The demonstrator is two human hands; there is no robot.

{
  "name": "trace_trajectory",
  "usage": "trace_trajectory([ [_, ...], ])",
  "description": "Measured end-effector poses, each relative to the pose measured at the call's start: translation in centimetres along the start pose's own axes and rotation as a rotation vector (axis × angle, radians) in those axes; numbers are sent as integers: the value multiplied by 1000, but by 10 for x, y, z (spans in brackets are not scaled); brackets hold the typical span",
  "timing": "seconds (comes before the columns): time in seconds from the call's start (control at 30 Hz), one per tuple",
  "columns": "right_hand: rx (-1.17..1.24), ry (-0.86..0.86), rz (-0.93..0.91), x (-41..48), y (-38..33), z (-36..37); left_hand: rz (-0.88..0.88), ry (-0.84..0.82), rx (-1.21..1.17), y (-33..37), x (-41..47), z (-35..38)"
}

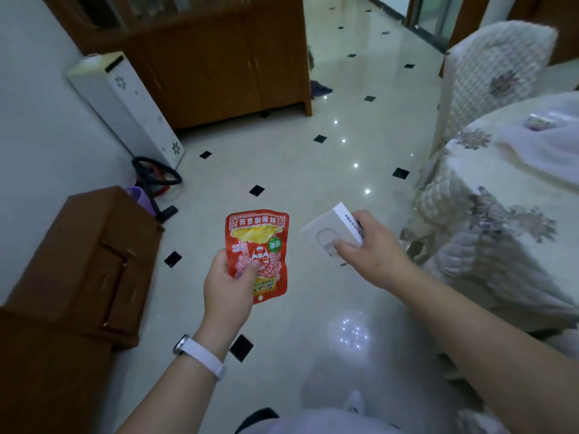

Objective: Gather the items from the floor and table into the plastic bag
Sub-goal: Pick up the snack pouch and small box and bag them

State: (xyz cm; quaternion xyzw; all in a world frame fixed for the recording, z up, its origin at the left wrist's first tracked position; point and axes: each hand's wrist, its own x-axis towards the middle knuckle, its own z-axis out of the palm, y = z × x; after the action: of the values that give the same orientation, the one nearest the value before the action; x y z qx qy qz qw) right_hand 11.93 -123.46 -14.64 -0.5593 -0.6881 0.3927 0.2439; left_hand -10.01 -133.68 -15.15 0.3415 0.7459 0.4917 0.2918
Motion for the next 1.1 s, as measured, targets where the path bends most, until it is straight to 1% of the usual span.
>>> trace_trajectory([
  [0.1,2,73,41,24,13,-27,12,-125,18,14,29,42],
  [0.2,22,134,99,47,26,-51,28,-216,19,26,67,84],
  [0.37,-11,249,199,94,44,-81,72,-379,-7,45,136,151],
  [0.6,-29,418,328,195,44,-107,72,-591,-44,68,259,236],
  [0.8,-84,514,416,283,27,-114,107,-743,-28,107,366,280],
  [0.87,-65,546,448,308,27,-114,137,-764,-25,115,397,296],
  [1.0,-54,564,497,341,32,-115,133,-815,-11,123,435,327],
  [1.1,-65,644,519,370,45,-129,116,-881,3,128,452,361],
])
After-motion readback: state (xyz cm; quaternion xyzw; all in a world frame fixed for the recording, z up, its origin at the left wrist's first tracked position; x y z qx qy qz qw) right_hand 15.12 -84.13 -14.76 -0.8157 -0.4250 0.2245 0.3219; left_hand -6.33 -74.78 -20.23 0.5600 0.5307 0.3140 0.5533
